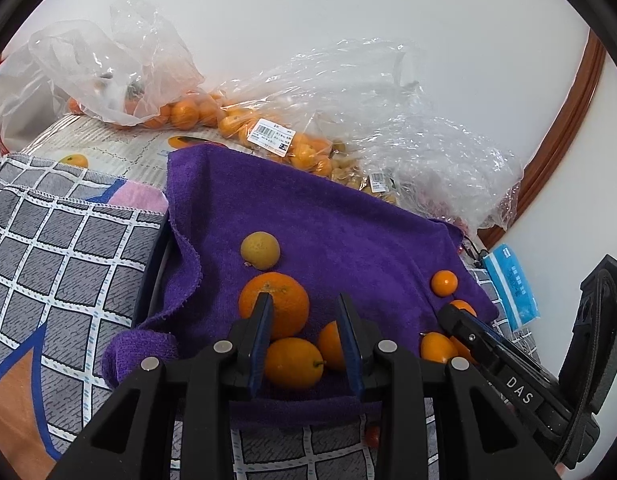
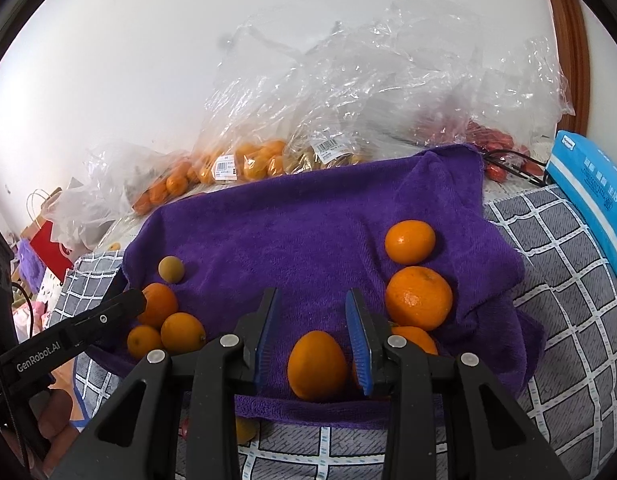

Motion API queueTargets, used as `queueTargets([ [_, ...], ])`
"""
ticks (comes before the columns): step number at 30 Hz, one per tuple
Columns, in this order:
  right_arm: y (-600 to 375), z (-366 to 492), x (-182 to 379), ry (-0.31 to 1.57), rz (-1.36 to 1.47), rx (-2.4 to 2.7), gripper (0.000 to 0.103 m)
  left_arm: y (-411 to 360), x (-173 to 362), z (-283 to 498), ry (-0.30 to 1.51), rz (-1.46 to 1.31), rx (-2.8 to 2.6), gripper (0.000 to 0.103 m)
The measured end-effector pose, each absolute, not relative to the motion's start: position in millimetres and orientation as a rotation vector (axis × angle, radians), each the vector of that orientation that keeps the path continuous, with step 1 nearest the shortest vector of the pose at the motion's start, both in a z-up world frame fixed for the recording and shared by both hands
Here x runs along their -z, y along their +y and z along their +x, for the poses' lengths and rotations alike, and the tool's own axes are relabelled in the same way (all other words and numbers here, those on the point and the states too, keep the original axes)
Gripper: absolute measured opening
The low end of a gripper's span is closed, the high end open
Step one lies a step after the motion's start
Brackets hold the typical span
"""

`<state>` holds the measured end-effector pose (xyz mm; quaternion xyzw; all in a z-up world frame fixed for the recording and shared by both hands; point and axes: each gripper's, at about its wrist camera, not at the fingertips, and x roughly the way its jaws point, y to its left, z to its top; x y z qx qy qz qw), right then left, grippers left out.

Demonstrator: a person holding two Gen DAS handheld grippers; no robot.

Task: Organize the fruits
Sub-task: 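Open the right tool onto the towel while the left tool releases its tangerine, then withdraw both tools from the towel toward the remaining fruit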

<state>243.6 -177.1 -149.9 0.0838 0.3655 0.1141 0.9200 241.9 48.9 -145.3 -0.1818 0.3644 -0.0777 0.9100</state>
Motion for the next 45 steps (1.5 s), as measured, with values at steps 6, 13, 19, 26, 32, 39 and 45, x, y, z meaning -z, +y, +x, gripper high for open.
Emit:
queueTargets([
  [6,-174.0,240.5,147.9,0.742,0.156,-0.239,0.038,54.3,140.8,238.8,0.731,-0.392,0.152,0.031],
  [13,-172.0,234.7,143.3,0.711,0.14,-0.243,0.038,64.3,135.0,237.8,0.698,-0.408,0.116,0.031],
  [19,-171.9,229.1,138.7,0.679,0.151,-0.241,0.038,75.5,129.9,236.7,0.673,-0.426,0.086,0.033],
  [26,-165.6,225.6,134.0,0.697,0.103,-0.23,0.038,86.0,127.3,237.5,0.658,-0.449,0.065,0.033],
  [32,-160.1,217.6,134.3,0.734,0.099,-0.281,0.037,97.5,124.5,237.2,0.644,-0.476,0.05,0.033],
  [39,-157.2,196.1,144.7,0.793,0.142,-0.343,0.032,108.4,126.1,239.3,0.658,-0.532,0.053,0.034],
  [45,-147.3,170.0,146.2,0.776,0.102,-0.364,0.031,108.0,126.1,238.1,0.659,-0.546,0.072,0.034],
])
